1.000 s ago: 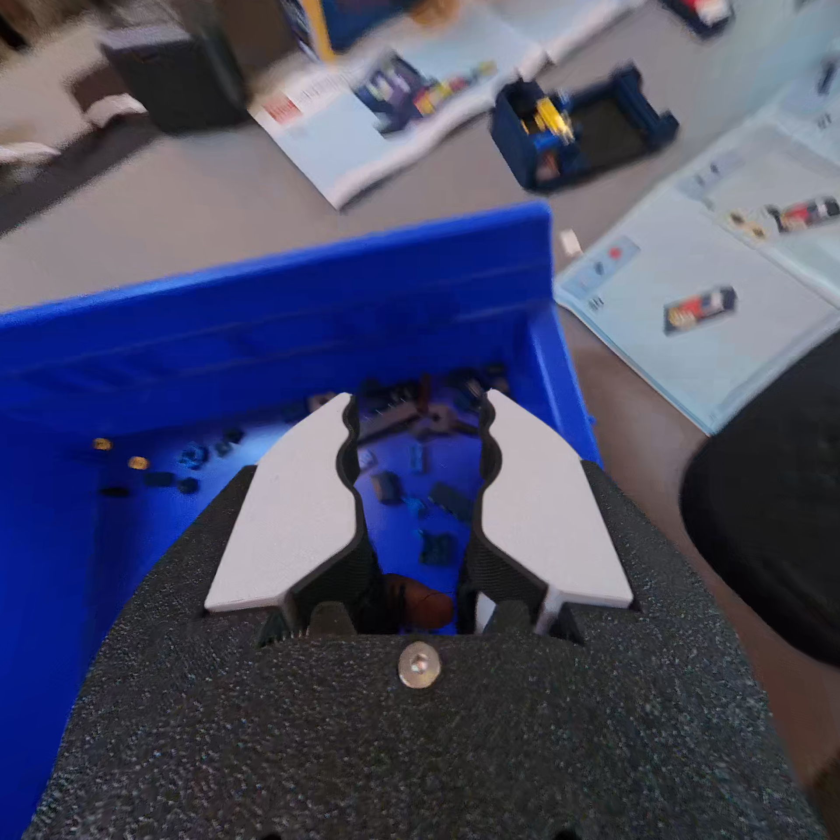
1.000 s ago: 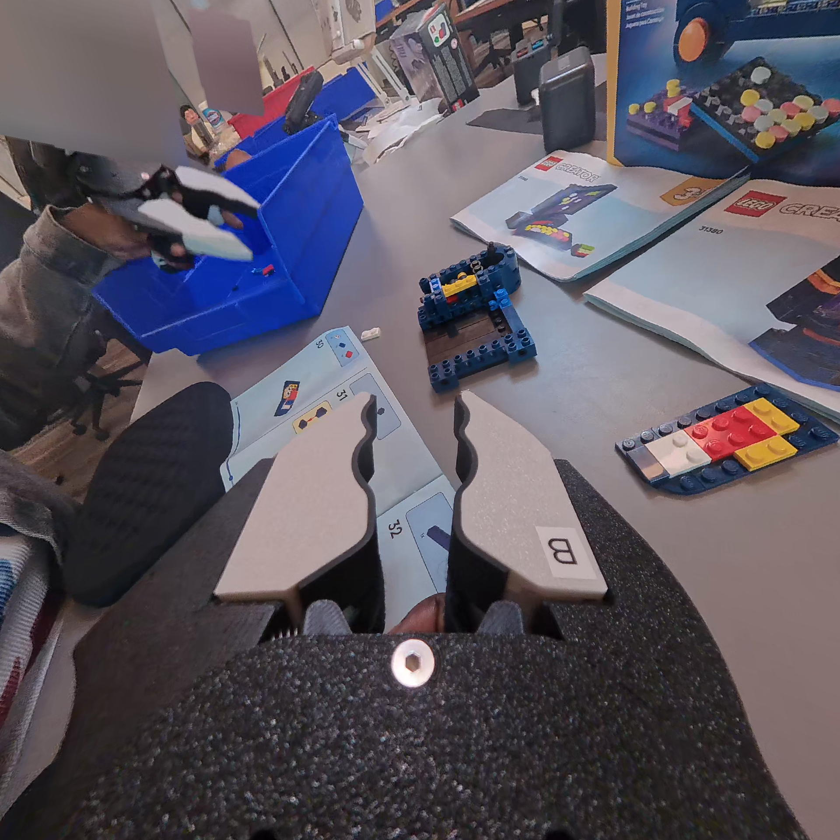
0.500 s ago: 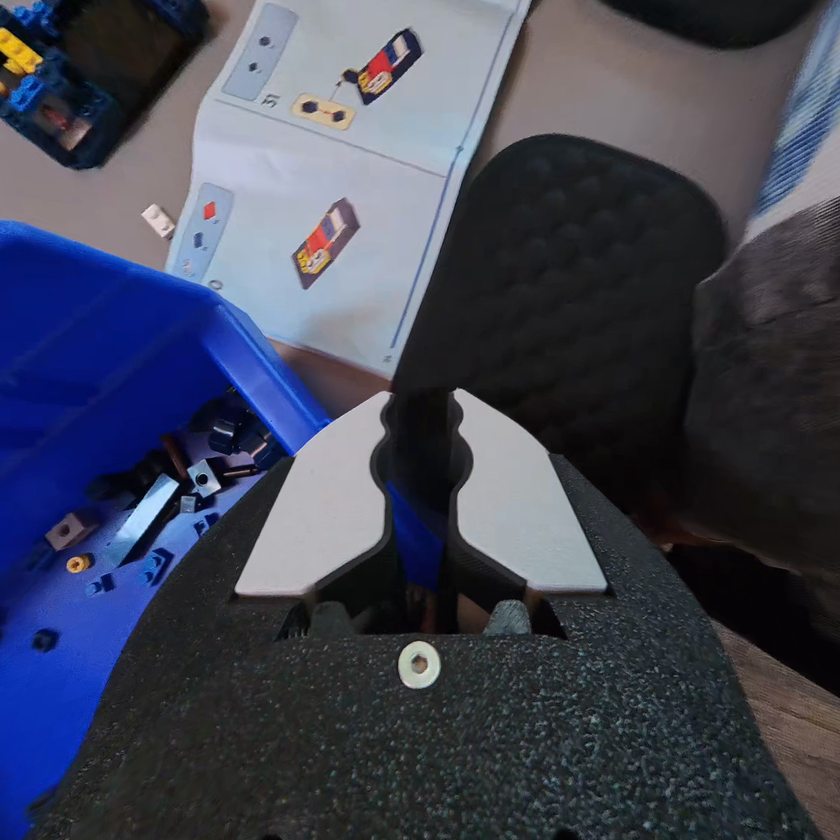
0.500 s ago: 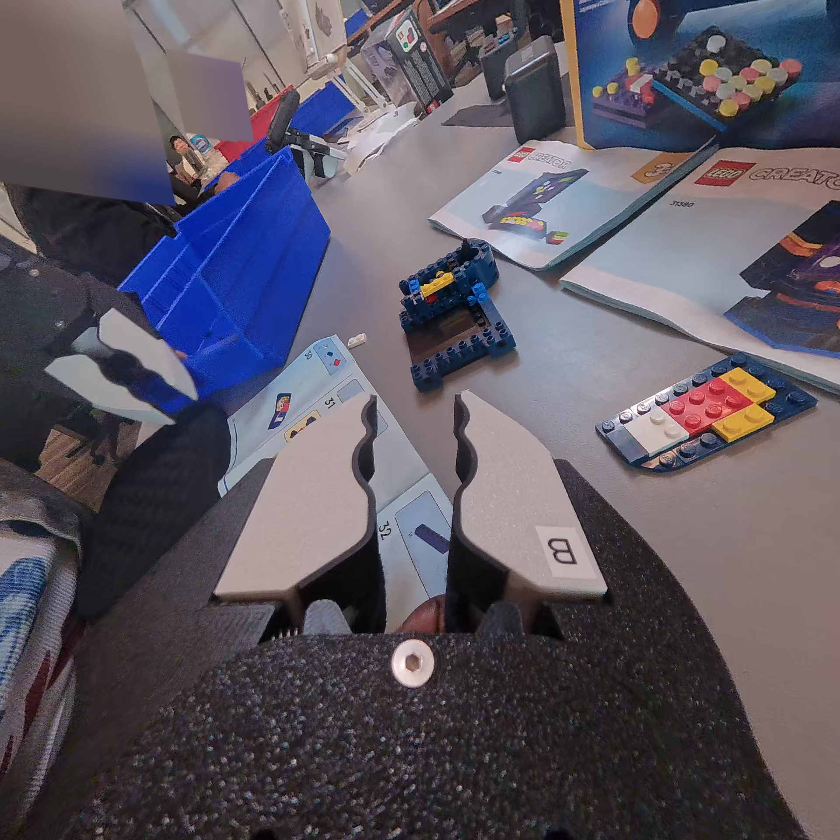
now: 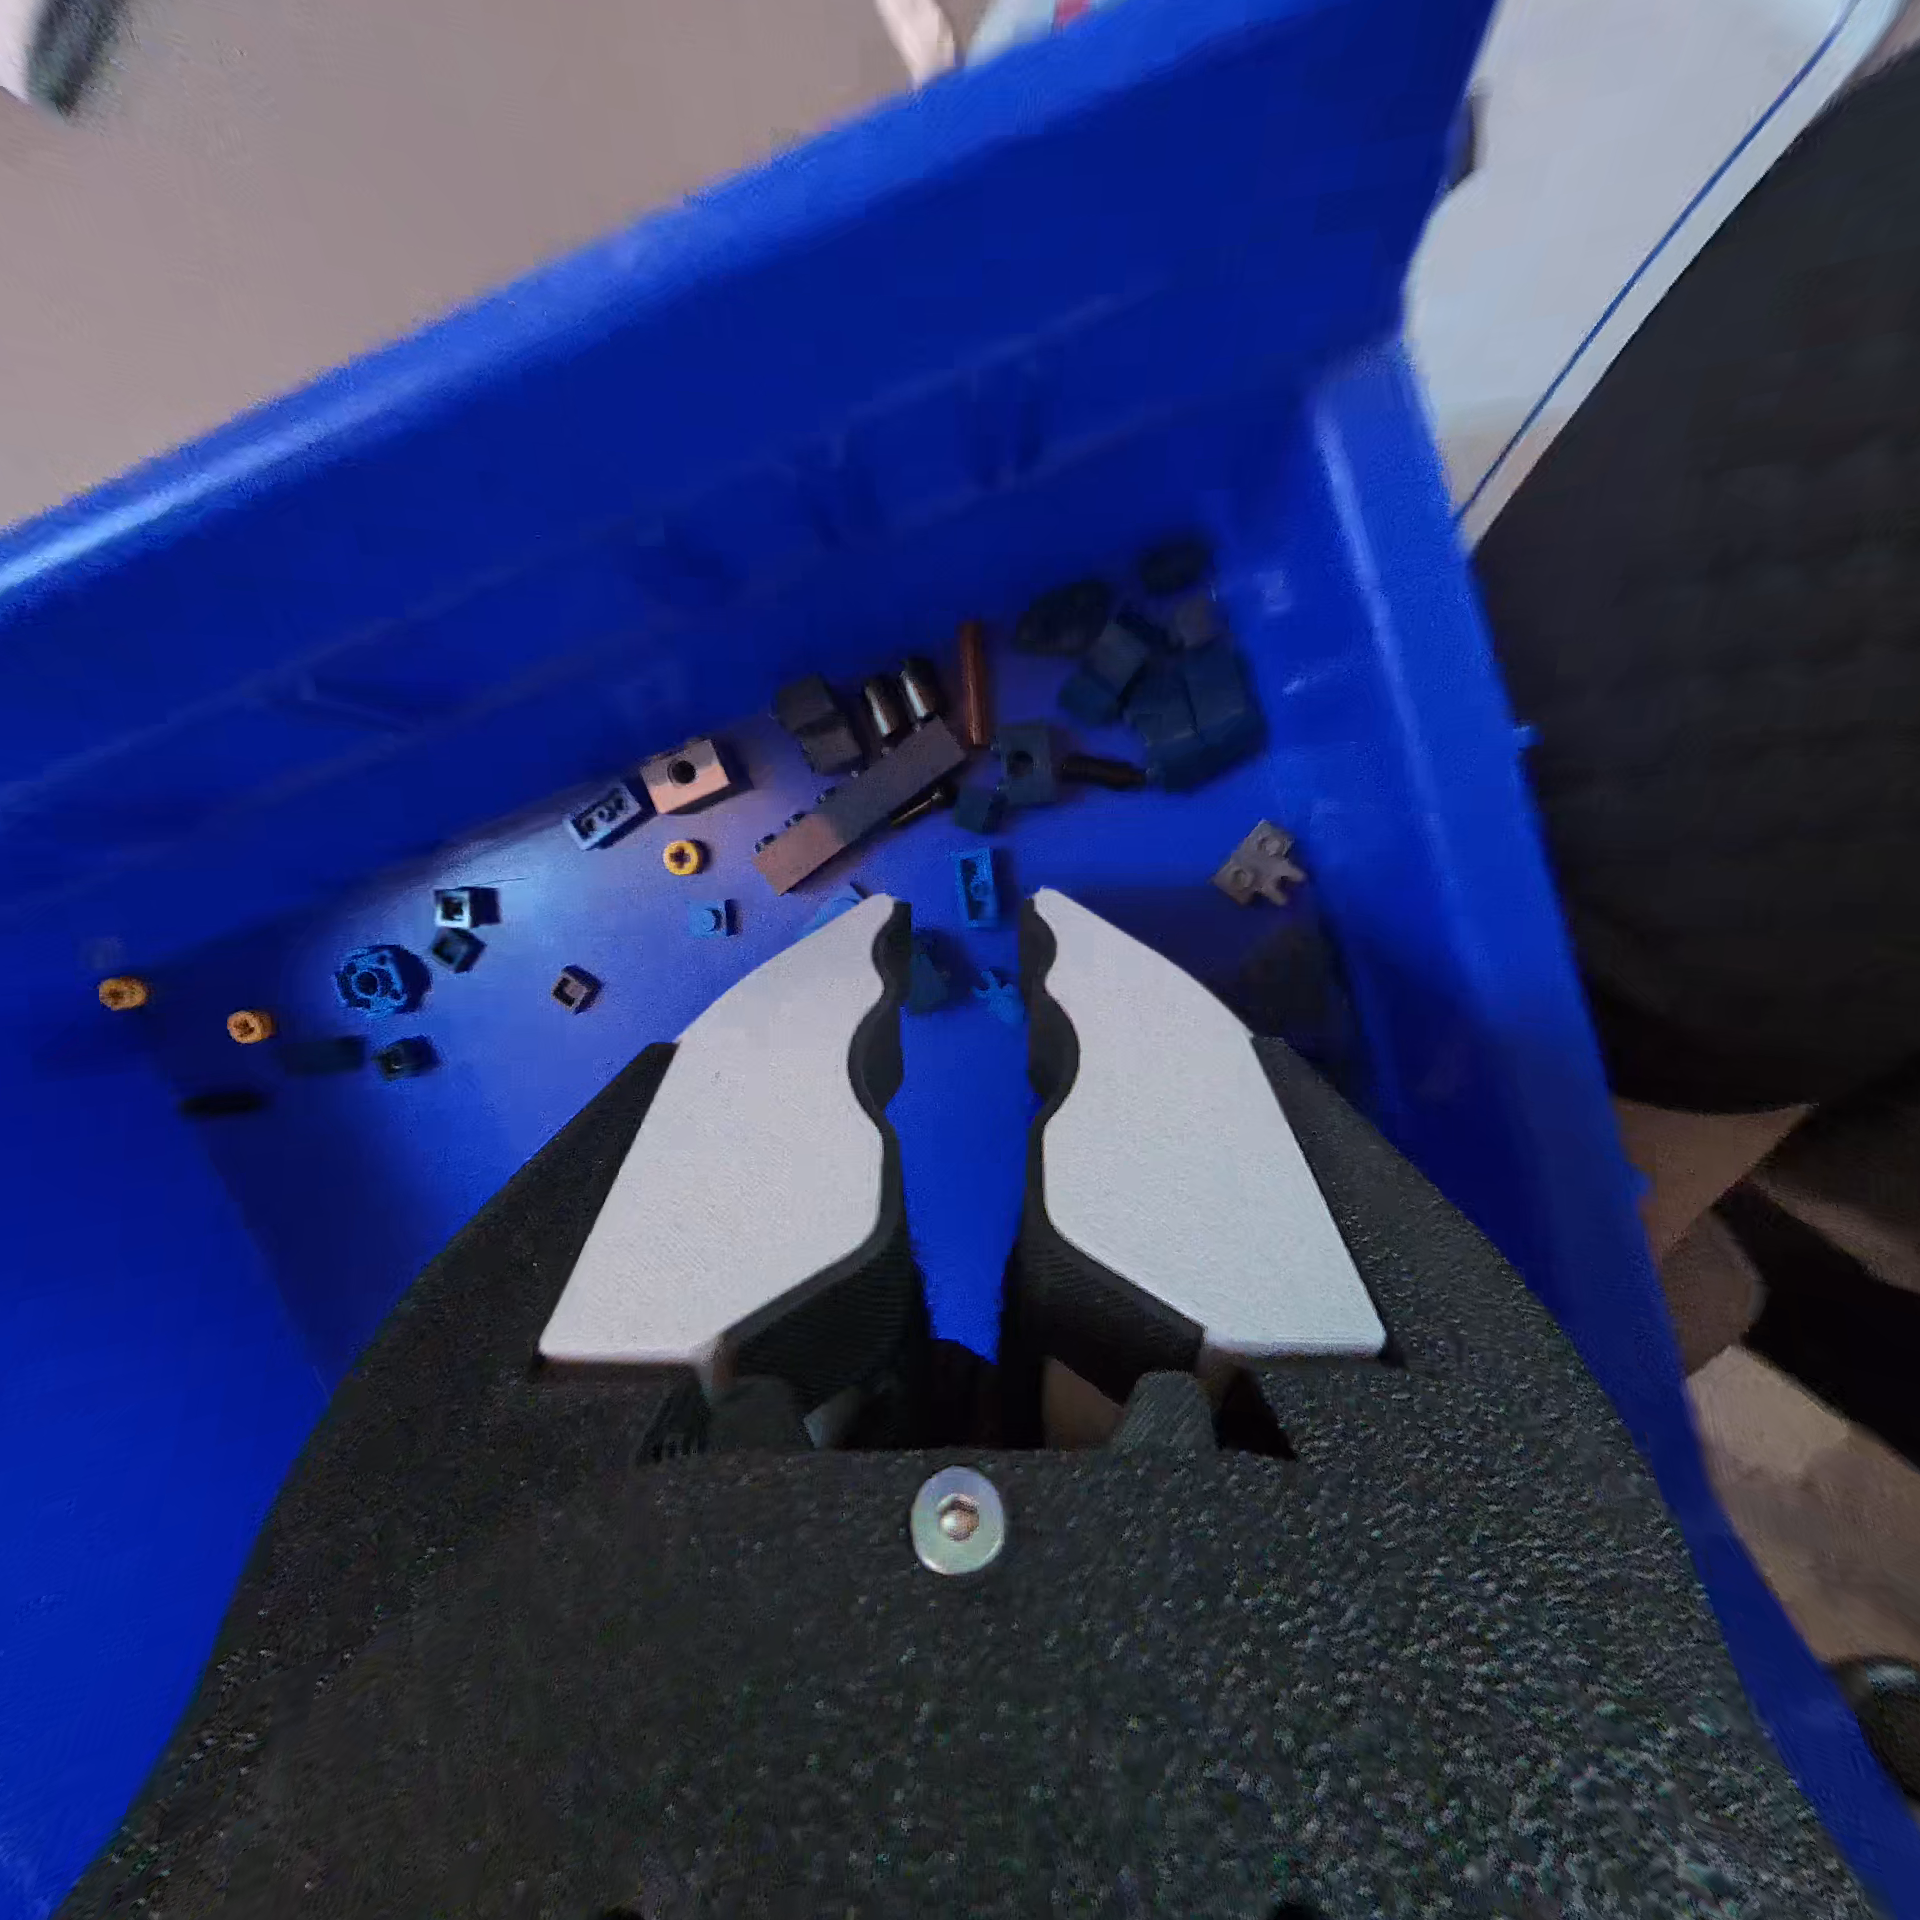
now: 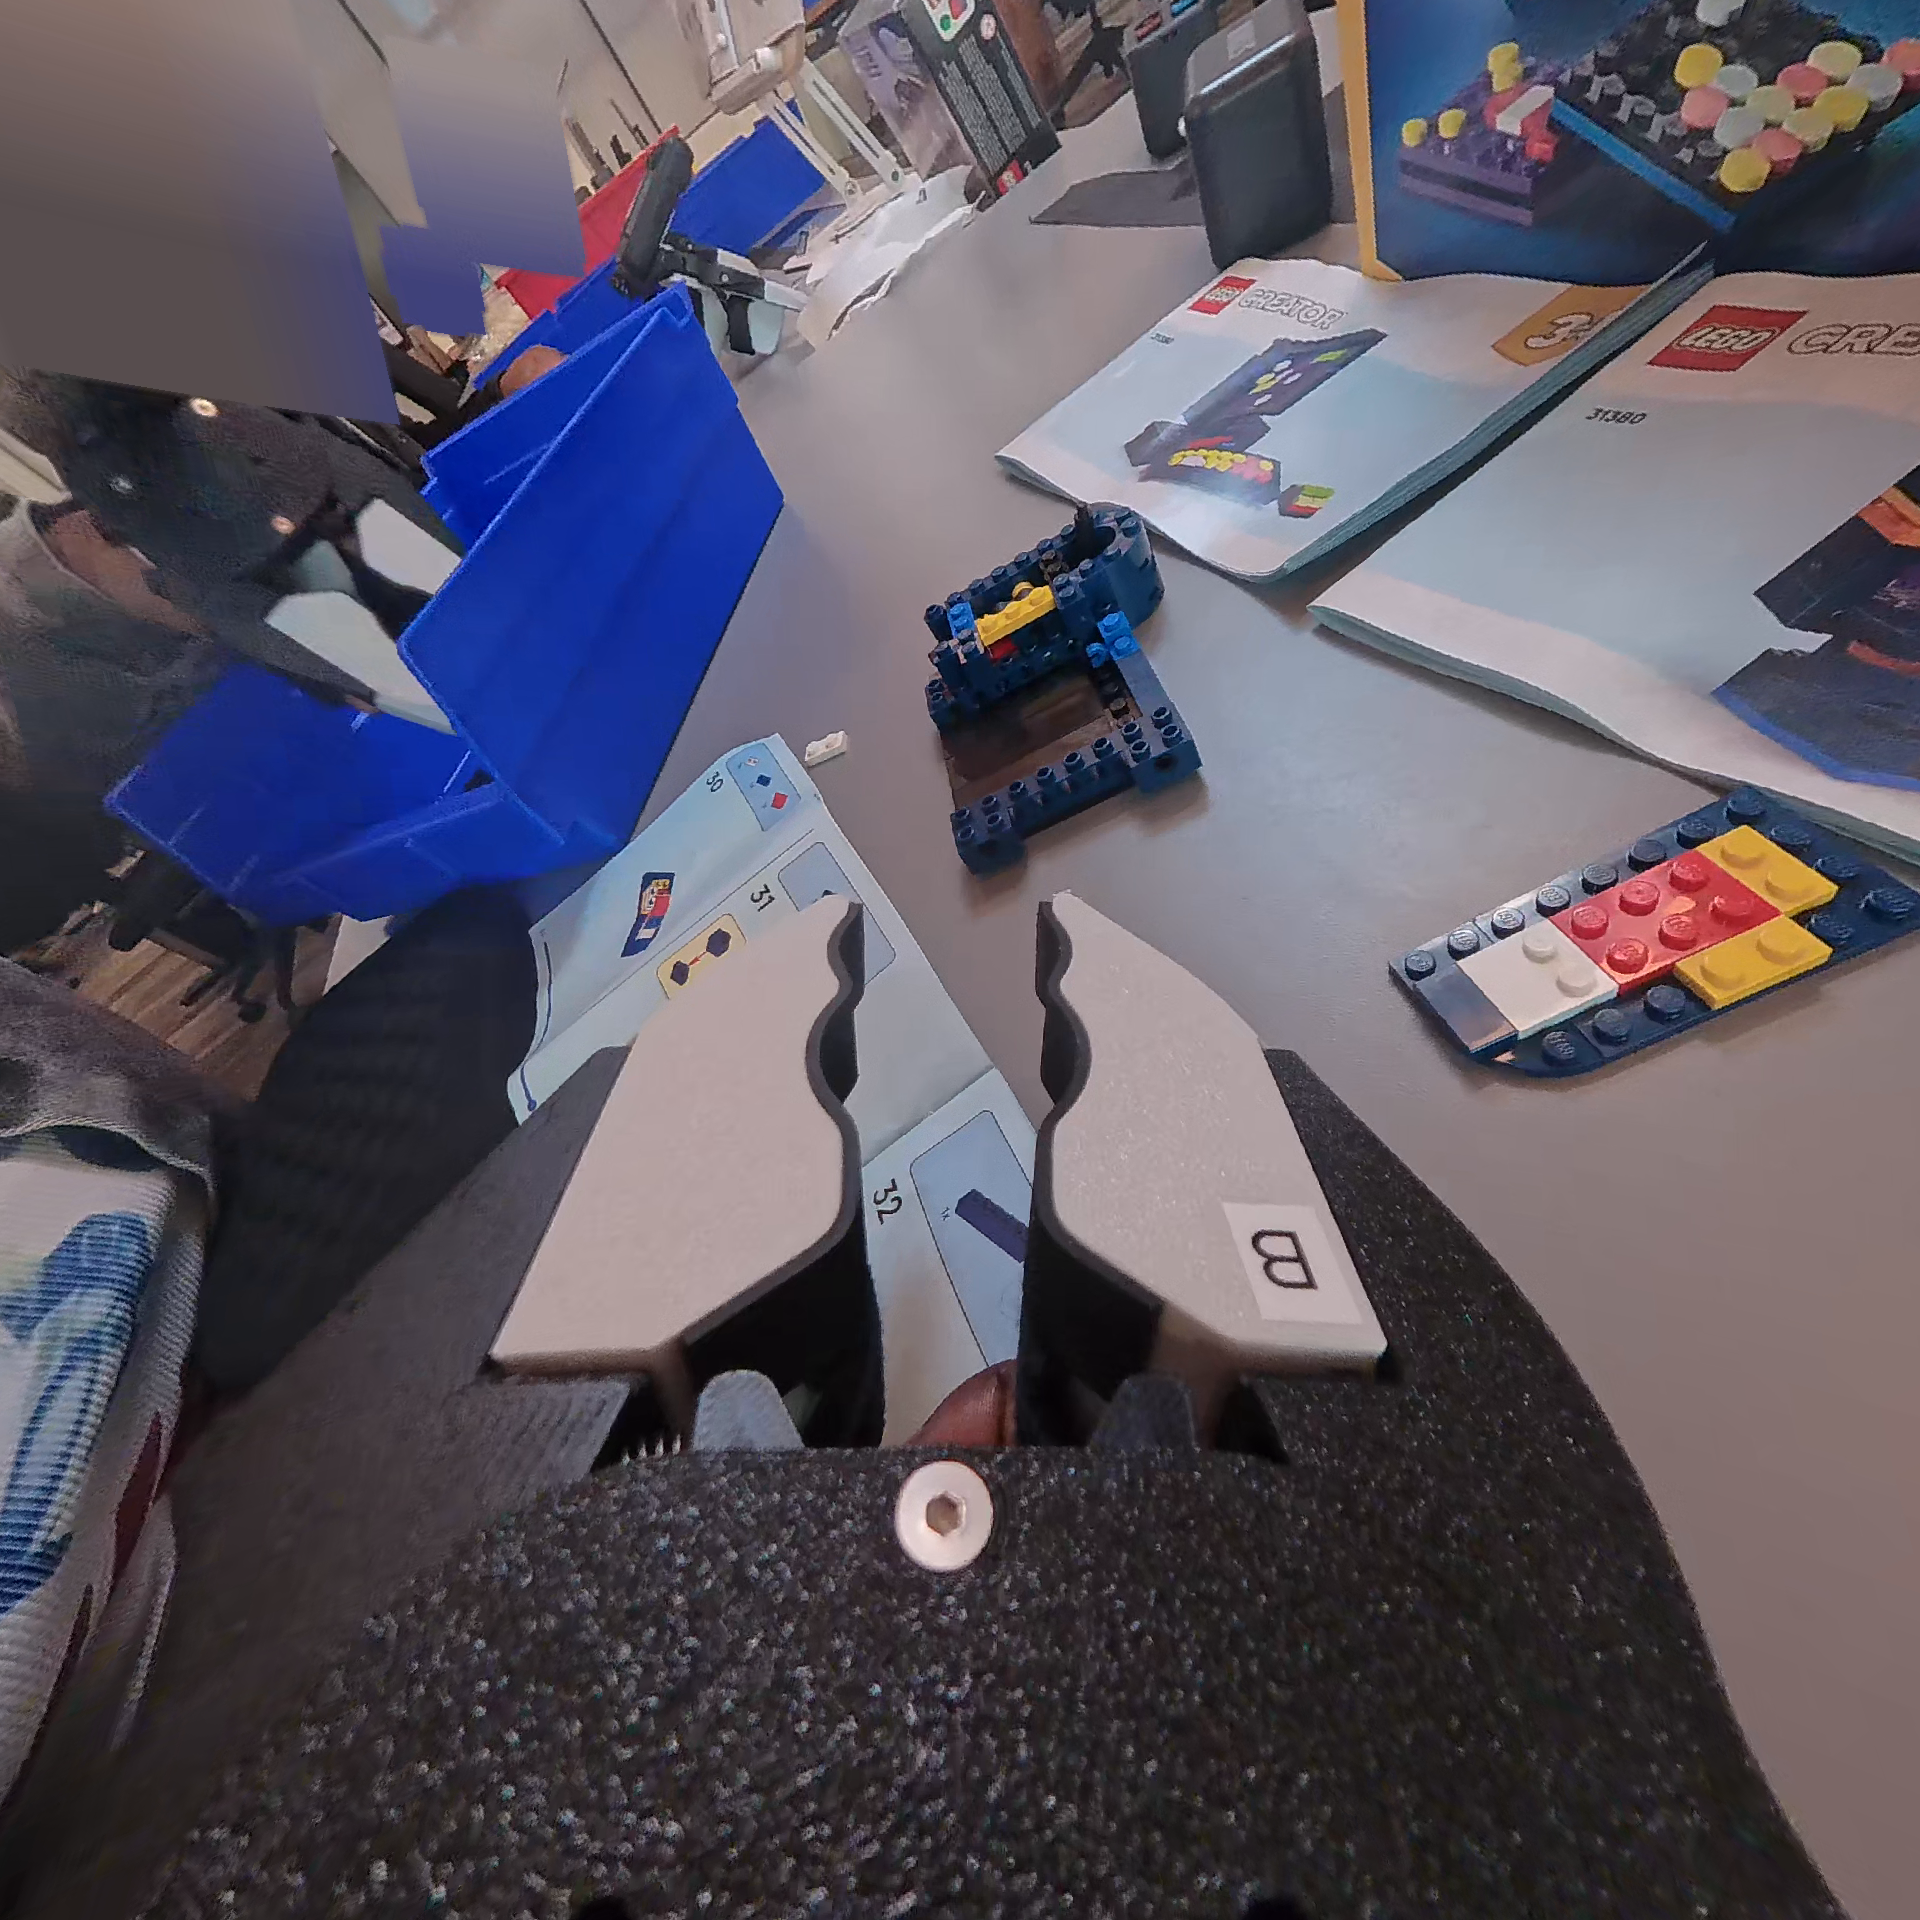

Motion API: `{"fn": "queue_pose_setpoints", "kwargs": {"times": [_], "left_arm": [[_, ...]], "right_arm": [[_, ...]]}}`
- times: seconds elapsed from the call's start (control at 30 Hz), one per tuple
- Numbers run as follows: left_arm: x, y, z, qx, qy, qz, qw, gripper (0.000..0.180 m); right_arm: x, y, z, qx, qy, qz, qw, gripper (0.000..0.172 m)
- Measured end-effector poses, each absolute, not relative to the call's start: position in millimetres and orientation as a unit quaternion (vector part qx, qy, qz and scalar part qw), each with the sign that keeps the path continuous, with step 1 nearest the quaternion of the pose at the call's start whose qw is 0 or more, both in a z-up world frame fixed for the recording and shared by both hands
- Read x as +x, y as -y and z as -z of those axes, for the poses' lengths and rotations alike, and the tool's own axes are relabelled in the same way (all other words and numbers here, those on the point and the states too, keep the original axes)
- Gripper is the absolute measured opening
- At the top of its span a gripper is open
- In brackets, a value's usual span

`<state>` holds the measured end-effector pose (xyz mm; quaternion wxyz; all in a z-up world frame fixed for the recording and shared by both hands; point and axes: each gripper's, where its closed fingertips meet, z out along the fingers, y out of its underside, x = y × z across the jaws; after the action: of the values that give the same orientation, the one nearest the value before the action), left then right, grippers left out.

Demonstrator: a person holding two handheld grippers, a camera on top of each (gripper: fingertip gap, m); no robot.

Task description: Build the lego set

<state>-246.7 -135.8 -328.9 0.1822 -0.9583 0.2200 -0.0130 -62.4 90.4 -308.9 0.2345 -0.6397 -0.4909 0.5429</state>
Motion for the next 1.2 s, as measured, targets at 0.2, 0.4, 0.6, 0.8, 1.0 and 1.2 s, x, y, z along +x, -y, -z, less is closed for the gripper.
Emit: {"fn": "queue_pose_setpoints", "kwargs": {"times": [0.2,0.4,0.6,0.8,1.0,1.2], "left_arm": [[-238.9,135.6,354.5,-0.958,-0.24,0.044,0.153,0.009],[-233.1,119.6,316.9,-0.943,-0.192,0.078,0.262,0.009],[-187.7,87.9,216.3,-0.768,-0.354,-0.174,0.504,0.008],[-132.7,81.6,224.9,-0.677,-0.488,-0.276,0.477,0.008],[-118.6,77.9,236.1,-0.674,-0.516,-0.268,0.457,0.009],[-117.6,73.8,232.0,-0.691,-0.484,-0.231,0.484,0.011]], "right_arm": [[-62.2,-87.0,309.6,-0.635,0.501,-0.54,0.231,0.032],[-61.4,-66.2,298.2,-0.572,0.558,-0.544,0.256,0.032],[-78.2,6.3,219.9,-0.44,0.567,-0.616,0.326,0.013],[-110.3,80.2,206.1,-0.424,0.557,-0.671,0.243,0.019],[-122.1,85.1,223.9,-0.447,0.581,-0.618,0.286,0.0],[-119.4,74.2,229.1,-0.447,0.586,-0.617,0.274,0.0]]}}
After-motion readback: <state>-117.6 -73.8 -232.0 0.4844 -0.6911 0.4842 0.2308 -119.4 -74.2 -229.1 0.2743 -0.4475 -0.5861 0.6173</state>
